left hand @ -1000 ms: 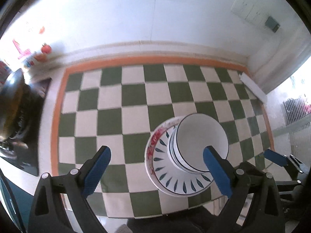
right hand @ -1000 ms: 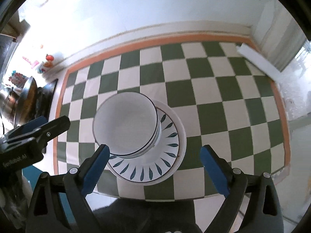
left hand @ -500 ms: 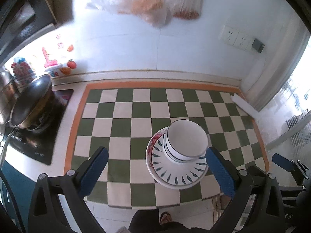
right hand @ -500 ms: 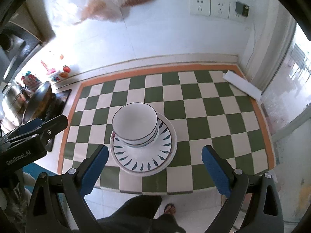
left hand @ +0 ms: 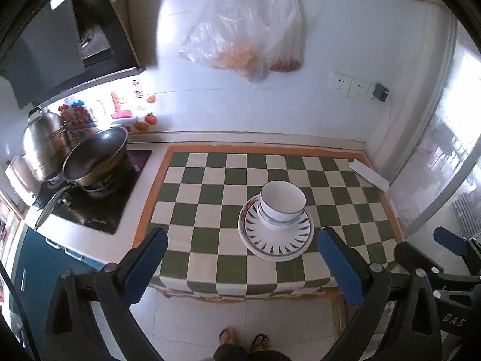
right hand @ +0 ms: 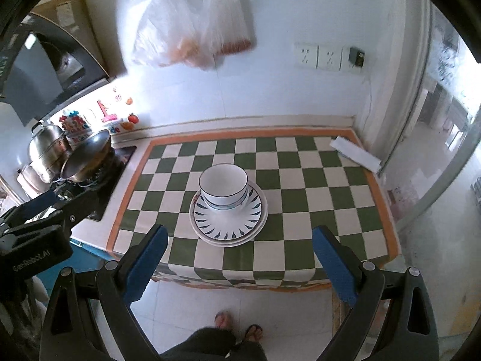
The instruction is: Organize plates and bowls
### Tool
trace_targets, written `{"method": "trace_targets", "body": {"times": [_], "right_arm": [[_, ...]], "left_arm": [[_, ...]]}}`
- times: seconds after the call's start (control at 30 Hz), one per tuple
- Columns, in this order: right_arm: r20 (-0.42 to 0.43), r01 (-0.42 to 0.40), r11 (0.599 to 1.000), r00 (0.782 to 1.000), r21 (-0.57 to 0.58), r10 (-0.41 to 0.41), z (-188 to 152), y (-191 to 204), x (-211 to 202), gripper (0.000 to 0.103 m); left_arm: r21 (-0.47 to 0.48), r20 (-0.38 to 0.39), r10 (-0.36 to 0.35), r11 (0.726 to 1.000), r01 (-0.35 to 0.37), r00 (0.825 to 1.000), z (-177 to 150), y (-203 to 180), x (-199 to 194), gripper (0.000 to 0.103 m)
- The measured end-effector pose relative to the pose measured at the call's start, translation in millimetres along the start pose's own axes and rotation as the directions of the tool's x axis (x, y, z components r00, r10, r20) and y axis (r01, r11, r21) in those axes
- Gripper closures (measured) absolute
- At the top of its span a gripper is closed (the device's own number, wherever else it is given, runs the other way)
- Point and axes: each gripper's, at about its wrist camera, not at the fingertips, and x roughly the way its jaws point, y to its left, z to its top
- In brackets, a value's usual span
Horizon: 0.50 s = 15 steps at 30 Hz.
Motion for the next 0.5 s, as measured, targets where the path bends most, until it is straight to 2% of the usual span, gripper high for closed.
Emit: {"method": "trace_targets", "body": {"times": [0.3,0.5], "right_arm": [[0.098,0.061,0.998,0.993,-0.002,-0.061,-33,27,-84,0.004],[0.113,0.087,0.996,0.990,0.023,-0.089,-54,46,-117,0.004]], "left_arm": [[0.014,0.028,-0.015,1.000,0.014,0.999,-30,21,-54,0.001],[0.043,0.058,-0.003,0.999,0.000,0.998,-47,34,-85,0.001]]}}
